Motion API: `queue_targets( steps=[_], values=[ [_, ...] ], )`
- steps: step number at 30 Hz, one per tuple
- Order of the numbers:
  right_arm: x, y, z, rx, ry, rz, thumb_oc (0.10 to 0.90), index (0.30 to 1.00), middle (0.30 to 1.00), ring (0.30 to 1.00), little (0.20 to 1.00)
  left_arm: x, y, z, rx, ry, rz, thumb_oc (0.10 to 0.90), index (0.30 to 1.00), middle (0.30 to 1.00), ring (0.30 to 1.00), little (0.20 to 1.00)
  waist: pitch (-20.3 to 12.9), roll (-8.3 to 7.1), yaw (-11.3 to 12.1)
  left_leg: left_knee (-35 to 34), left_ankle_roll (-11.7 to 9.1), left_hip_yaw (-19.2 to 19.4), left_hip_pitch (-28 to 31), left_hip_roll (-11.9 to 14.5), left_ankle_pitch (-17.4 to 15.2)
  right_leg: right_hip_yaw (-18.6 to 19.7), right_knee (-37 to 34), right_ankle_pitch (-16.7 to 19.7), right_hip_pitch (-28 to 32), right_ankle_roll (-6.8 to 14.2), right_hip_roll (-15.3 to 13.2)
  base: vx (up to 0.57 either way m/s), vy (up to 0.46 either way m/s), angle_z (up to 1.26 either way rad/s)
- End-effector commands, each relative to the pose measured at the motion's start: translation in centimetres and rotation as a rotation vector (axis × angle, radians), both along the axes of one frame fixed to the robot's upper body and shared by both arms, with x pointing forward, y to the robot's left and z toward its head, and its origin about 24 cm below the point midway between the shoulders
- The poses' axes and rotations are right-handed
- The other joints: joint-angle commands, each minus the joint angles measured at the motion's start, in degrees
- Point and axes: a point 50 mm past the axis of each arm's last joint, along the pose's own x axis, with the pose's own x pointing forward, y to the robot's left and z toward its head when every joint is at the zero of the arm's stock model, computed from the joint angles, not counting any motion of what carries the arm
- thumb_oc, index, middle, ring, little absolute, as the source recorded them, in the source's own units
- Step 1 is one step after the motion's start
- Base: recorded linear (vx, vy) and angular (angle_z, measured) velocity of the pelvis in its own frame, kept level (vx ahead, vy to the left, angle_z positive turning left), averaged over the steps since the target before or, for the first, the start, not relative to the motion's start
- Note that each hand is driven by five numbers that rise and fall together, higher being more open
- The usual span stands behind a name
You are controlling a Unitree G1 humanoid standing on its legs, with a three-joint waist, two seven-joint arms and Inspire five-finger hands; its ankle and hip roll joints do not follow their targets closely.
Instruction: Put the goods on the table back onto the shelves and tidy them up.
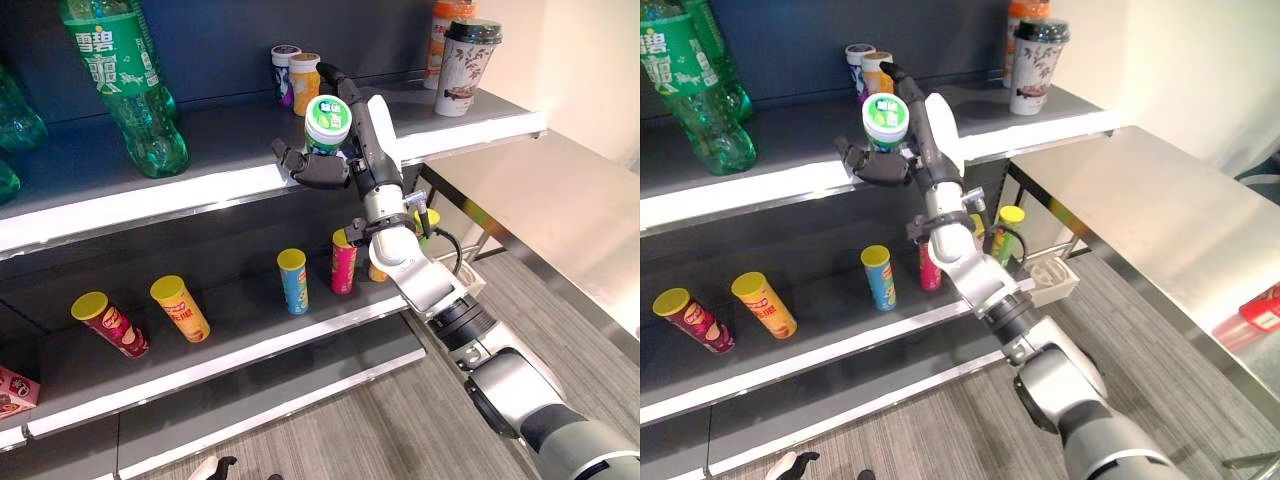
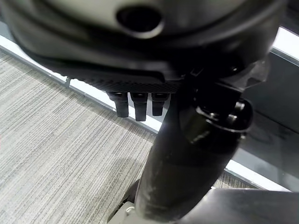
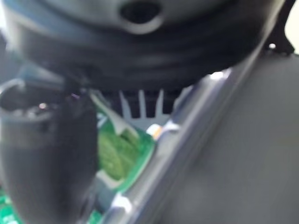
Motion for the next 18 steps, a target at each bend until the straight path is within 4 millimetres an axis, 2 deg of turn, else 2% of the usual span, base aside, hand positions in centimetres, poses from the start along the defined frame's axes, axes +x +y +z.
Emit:
queue_targets(
  steps=[1,3,4,5,7,10,11,15,18],
  values=[
    [-0.8,-0.8,6.4,0.105,-0.239,-0.014,0.696,0.745,0.745,0.745,0.745,2.6,0.7,0.7,0.052,-0.068,-0.087,0.8,0.9,0.9,0.9,0.9,-0.5,-3.19,2.0,0.2,1.1,0.5,2.5,-1.5,-5.5,3.1,5.2,-5.3,1.5,2.3,-2.3,0.0,0.0,0.0],
    [-0.9,-1.0,6.4,0.103,-0.242,-0.016,0.676,0.714,0.714,0.714,0.714,2.5,0.7,0.7,0.052,-0.066,-0.085,0.8,0.9,0.9,0.9,0.9,-0.6,-3.09,1.9,0.2,1.1,0.6,2.7,-1.6,-5.6,3.2,5.1,-5.3,1.6,2.3,-2.4,0.0,0.0,0.0],
    [-0.8,-1.2,6.7,0.089,-0.249,-0.024,0.687,0.731,0.731,0.731,0.731,2.5,0.7,0.7,0.052,-0.067,-0.087,0.8,0.9,0.9,0.9,0.9,-0.7,-3.11,1.9,0.2,1.1,0.6,2.6,-1.6,-5.6,3.1,5.0,-5.3,1.7,2.4,-2.4,0.01,0.001,-0.03],
    [-0.7,-1.2,6.9,0.079,-0.255,-0.03,0.668,0.702,0.702,0.702,0.702,2.5,0.7,0.7,0.052,-0.067,-0.087,0.8,0.9,0.9,0.9,0.9,-0.7,-3.16,2.0,0.2,1.1,0.5,2.6,-1.6,-5.6,3.0,5.0,-5.3,1.8,2.4,-2.4,0.0,0.0,0.0],
    [-0.3,-0.9,7.6,0.054,-0.264,-0.047,0.671,0.707,0.707,0.707,0.707,2.5,0.7,0.7,0.05,-0.069,-0.091,0.8,0.9,0.9,0.9,0.9,-0.7,-3.35,2.2,0.2,1.1,0.4,2.6,-1.7,-5.7,3.1,4.9,-5.3,1.8,2.3,-2.3,0.0,0.0,0.0],
    [0.9,-0.1,8.7,0.031,-0.24,-0.071,0.627,0.641,0.641,0.641,0.641,3.1,1.1,1.0,0.059,-0.086,-0.087,0.8,0.9,0.9,0.9,0.9,-0.7,-3.79,2.5,0.2,1.0,0.2,2.3,-1.7,-5.7,3.1,4.9,-5.3,1.7,2.3,-2.1,0.0,0.0,0.0],
    [1.1,0.3,8.9,0.024,-0.237,-0.07,0.599,0.599,0.599,0.599,0.599,3.2,1.3,1.0,0.063,-0.091,-0.083,0.8,0.9,0.9,0.9,0.9,-0.6,-3.93,2.6,0.2,1.1,0.2,2.2,-1.7,-5.6,3.0,4.9,-5.3,1.6,2.2,-2.1,0.02,0.008,0.03],
    [1.8,0.8,9.2,-0.003,-0.215,-0.087,0.584,0.575,0.575,0.575,0.575,3.2,2.1,1.2,0.08,-0.092,-0.056,0.8,0.9,0.9,0.9,0.9,-0.3,-4.38,3.5,0.2,1.2,-0.4,1.5,-1.9,-5.5,2.8,5.4,-5.2,1.1,2.3,-2.2,0.01,0.005,0.04],
    [2.1,0.9,9.2,-0.007,-0.202,-0.088,0.595,0.592,0.592,0.592,0.592,3.3,2.3,1.2,0.083,-0.094,-0.052,0.8,0.9,0.9,0.9,0.9,-0.1,-4.53,3.8,0.2,1.2,-0.5,1.2,-2.0,-5.5,2.8,5.4,-5.1,0.9,2.4,-2.2,0.0,0.0,0.0]
  ],
)
